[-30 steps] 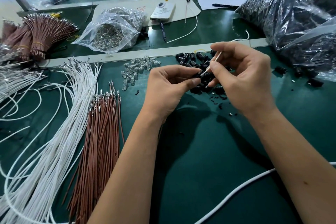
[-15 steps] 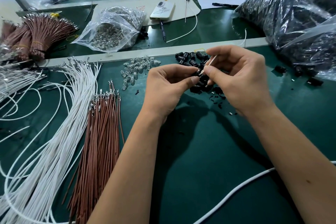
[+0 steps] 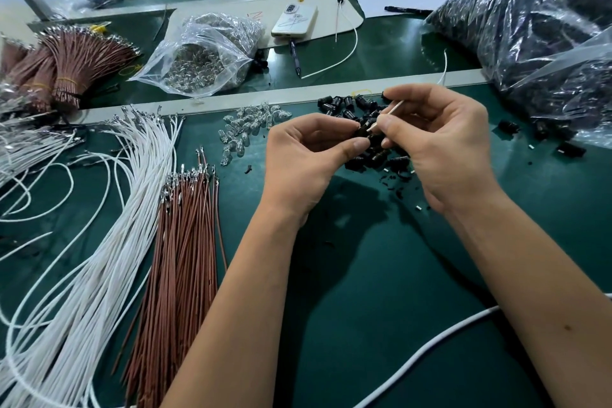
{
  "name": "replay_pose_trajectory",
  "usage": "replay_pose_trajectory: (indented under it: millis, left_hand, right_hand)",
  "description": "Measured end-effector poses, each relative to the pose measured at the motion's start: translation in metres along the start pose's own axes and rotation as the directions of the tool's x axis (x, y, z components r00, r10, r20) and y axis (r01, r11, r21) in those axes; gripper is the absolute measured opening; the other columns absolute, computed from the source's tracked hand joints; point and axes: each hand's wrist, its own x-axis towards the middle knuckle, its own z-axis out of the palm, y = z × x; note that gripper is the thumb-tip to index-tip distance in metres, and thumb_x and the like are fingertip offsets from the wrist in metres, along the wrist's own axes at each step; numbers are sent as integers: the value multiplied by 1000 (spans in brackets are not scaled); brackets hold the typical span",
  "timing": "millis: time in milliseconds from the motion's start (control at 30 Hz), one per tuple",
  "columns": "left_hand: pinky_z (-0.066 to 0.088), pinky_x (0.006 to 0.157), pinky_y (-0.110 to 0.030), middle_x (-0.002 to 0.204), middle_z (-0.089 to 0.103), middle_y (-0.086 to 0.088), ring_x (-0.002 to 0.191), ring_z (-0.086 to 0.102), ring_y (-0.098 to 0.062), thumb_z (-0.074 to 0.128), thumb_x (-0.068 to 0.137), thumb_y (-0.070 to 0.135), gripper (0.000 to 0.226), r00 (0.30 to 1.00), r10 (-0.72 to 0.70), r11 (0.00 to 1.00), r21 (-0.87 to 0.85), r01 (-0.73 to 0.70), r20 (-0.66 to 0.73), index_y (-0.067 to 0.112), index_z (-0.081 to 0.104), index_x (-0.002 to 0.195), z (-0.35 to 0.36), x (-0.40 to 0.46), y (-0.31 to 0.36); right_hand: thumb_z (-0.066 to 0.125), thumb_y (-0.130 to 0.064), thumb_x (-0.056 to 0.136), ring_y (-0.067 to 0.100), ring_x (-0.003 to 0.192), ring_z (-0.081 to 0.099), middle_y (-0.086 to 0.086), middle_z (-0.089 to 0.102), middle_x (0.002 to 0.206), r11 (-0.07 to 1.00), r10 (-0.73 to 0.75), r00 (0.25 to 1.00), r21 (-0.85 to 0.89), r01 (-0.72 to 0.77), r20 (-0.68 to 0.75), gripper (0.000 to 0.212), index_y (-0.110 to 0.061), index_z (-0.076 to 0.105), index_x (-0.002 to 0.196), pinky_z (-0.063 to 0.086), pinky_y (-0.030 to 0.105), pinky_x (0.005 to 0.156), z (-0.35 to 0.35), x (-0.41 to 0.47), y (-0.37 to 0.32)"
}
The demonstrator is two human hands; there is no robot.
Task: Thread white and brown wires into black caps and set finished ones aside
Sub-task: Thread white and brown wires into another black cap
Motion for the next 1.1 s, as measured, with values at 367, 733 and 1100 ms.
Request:
replay_pose_trajectory:
  millis: [367, 733, 1100]
  left_hand:
    - [56, 65, -19, 82, 76, -15, 69, 73, -17, 77, 80, -2, 15, 965, -252, 956, -137, 259, 68, 8, 77, 91, -5, -2, 5]
    - [57, 69, -18, 84, 77, -13, 70, 73, -15, 73, 82, -3, 17, 962, -251, 942, -201, 267, 104, 6, 76, 96, -5, -2, 7]
    - [53, 65, -19, 81, 76, -15, 67, 71, -17, 75, 82, -8, 18, 991, -124, 992, -30, 125, 50, 1, 76, 97, -2, -2, 5]
  right_hand:
    - [74, 8, 86, 13, 66, 66, 2, 71, 76, 986, 113, 994, 121, -114, 13, 23, -9, 73, 100, 53, 21, 64, -3, 2, -3]
    - [69, 11, 88, 13, 70, 69, 1, 71, 75, 931, 246, 969, 269, -246, 35, 22, -5, 72, 104, 50, 16, 61, -9, 6, -4]
    - [78, 4, 85, 8, 65, 65, -2, 74, 74, 982, 189, 981, -4, -189, 34, 20, -12, 75, 97, 47, 18, 57, -6, 2, -1]
